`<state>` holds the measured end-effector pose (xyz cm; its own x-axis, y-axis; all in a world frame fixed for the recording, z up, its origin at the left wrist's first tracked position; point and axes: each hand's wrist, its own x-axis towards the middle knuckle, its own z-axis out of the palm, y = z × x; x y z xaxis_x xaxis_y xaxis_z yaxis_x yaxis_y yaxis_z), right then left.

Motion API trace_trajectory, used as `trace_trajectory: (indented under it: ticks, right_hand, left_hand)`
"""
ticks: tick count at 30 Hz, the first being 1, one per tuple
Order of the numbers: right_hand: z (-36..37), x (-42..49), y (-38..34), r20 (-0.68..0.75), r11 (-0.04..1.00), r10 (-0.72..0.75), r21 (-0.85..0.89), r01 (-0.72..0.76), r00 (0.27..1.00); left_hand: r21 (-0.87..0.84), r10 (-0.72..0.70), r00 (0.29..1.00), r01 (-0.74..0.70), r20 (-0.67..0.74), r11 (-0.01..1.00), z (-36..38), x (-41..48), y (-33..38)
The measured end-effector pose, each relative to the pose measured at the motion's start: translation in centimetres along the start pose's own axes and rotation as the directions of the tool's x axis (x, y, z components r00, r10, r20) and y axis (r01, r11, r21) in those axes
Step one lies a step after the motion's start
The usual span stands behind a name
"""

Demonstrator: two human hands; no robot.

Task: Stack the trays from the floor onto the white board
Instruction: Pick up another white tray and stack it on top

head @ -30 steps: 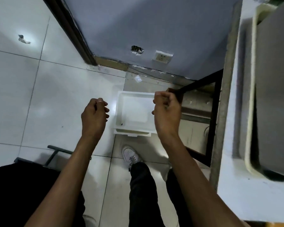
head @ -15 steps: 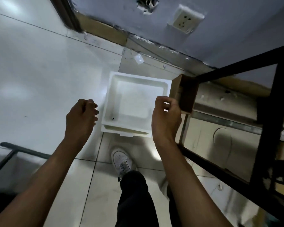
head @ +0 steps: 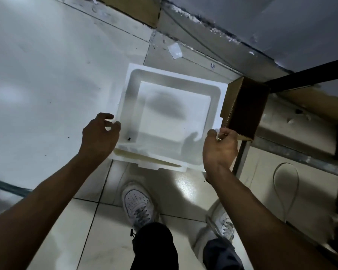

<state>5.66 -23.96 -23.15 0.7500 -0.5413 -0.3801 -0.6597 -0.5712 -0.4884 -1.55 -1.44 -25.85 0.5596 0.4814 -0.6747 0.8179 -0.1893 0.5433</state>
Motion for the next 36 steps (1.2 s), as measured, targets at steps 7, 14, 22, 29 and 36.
trace_trajectory:
  ticks: [7,14,22,29,36]
  right_hand:
    - [2.3,1.6,2.8,0.113,0.989,0.074,-0.135,-0.059,0.991]
    - [2.5,2.8,3.1,0.105,0.987,0.144,-0.08,-0.136,0.984]
    - [2.6,2.4,0.8,0.004,0.994,0.099,0.051,-0.099,0.995]
    - [1.9,-1.8,-2.3,0.018,0.994,0.091,0.055,-0.092,0.996]
    - [-1.9,-6.7,-8.0,0.198,0.968,-0.211,-0.092,0.233,0.957]
  left_hand:
    - [0.059,-0.026,0.998,0.023,0.052,0.998,2.7,3.2,-0.5]
    - [0.06,-0.144,0.988,0.141,0.063,0.988,3.2,4.4,-0.6]
    - [-0.062,-0.149,0.987,0.145,-0.067,0.988,0.9,3.7,-0.8]
    - [-0.008,-0.032,0.949,0.031,-0.313,0.999,-5.0,1.2,1.1]
    - [0.205,0.214,0.885,-0.138,-0.413,0.969,-15.1,-1.1,5.7]
